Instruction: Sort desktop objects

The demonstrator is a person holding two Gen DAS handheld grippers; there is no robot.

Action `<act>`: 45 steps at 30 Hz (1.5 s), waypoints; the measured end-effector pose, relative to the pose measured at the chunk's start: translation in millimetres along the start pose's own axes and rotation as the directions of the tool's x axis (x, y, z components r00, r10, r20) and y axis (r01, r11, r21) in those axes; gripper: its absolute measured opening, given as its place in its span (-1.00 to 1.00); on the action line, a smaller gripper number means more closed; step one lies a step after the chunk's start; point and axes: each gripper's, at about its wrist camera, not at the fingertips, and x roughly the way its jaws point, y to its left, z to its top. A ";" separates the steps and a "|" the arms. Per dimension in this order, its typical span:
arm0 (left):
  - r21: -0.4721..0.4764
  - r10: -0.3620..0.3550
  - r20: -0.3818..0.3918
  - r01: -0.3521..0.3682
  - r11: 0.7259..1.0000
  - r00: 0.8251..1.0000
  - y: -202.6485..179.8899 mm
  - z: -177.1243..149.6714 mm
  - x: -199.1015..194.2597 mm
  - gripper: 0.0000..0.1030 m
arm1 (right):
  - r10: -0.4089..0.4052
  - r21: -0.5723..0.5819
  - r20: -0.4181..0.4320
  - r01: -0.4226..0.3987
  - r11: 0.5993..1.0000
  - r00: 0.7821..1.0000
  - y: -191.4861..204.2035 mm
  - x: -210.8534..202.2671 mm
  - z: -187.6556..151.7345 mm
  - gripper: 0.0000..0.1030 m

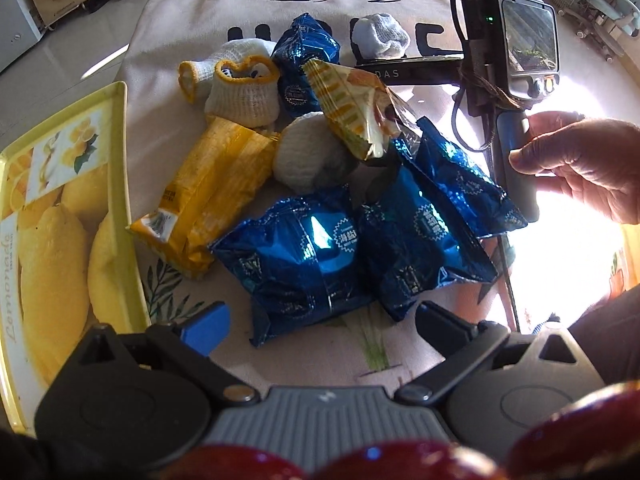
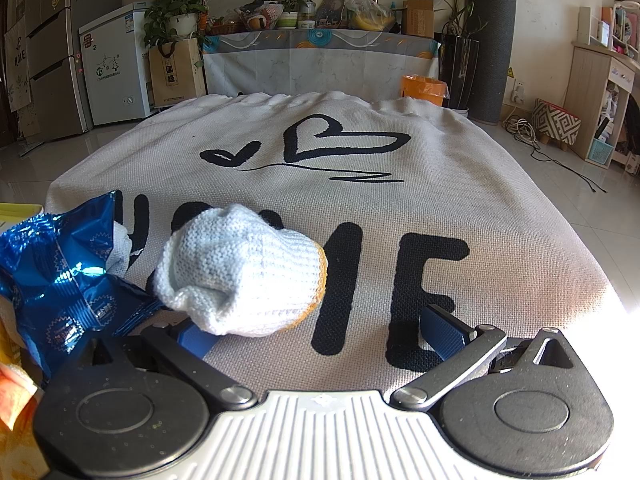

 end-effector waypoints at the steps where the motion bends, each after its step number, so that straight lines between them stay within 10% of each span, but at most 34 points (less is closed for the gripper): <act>1: -0.015 -0.003 -0.007 0.003 1.000 1.000 0.4 2.7 4.3 0.99 | 0.000 0.000 0.000 0.000 1.000 1.000 0.0 0.0 0.0 1.00; 12: -0.020 0.046 -0.030 -0.047 0.999 0.998 -8.9 15.6 29.1 0.99 | 0.011 -0.011 -0.005 -0.011 1.000 1.000 -4.0 -4.9 -3.5 1.00; 25: -0.157 0.074 -0.004 -0.073 0.985 0.997 -1.1 47.4 43.4 0.99 | -0.041 0.083 -0.246 0.063 0.995 0.968 -34.8 -46.1 13.0 1.00; 45: -0.205 0.060 0.112 -0.037 0.978 0.992 5.3 -22.0 -22.5 0.99 | -0.047 0.158 -0.198 0.079 0.984 0.979 -2.9 -169.3 2.1 1.00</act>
